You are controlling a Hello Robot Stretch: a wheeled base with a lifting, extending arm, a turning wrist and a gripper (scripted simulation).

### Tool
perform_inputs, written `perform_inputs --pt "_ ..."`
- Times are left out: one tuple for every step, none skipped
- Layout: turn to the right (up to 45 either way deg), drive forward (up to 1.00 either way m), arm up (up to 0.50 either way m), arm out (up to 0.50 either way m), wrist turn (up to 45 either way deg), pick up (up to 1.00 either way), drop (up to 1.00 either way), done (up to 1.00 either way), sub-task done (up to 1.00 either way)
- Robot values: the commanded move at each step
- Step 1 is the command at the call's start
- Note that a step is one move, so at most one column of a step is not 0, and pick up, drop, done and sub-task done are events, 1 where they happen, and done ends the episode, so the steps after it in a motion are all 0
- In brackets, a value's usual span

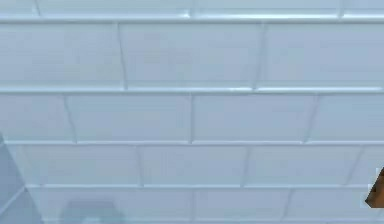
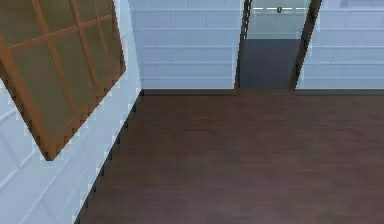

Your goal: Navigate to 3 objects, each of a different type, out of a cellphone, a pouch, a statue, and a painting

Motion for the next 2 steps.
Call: perform_inputs --pt "-45.0 0.0 0.0 0.0 0.0 0.0 0.0 0.0 0.0" --pt "-45.0 0.0 0.0 0.0 0.0 0.0 0.0 0.0 0.0"
